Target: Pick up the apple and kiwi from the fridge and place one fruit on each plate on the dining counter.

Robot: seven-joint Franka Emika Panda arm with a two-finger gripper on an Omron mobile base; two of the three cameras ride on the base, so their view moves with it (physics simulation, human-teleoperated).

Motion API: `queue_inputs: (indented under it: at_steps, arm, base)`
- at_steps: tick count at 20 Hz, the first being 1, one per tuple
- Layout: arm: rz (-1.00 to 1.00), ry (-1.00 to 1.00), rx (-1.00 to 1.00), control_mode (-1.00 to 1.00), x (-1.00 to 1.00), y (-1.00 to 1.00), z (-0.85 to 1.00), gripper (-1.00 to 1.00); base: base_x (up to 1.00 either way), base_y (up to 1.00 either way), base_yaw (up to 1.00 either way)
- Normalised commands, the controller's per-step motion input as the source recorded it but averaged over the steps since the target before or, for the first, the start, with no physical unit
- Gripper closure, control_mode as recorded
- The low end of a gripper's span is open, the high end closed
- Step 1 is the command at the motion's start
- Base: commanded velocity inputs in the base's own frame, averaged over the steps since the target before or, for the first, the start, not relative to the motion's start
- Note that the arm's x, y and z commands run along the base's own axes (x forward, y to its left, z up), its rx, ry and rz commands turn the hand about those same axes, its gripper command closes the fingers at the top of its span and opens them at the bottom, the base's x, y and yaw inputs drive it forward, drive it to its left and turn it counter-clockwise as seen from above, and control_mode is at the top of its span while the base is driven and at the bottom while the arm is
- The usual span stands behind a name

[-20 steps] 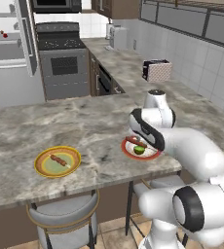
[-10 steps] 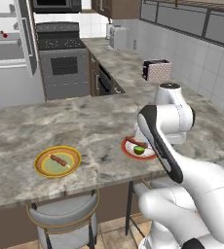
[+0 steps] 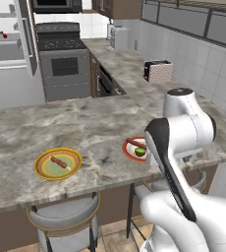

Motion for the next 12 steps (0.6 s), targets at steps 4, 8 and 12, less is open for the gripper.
queue_inputs:
  at_steps: [4, 8, 12]
  arm:
    - [0.0, 0.0, 0.02, -1.0, -0.45, -0.01, 0.02, -1.0]
    - [-0.07, 0.0, 0.16, -1.0, -0.08, -0.08, 0.01, -1.0]
    - [-0.04, -0.04, 0.18, -1.0, -0.01, -0.19, 0.01, -1.0]
  base:
    - [0.0, 0.0, 0.0]
    - [0.0, 0.0, 0.0]
    - [0.0, 0.0, 0.0]
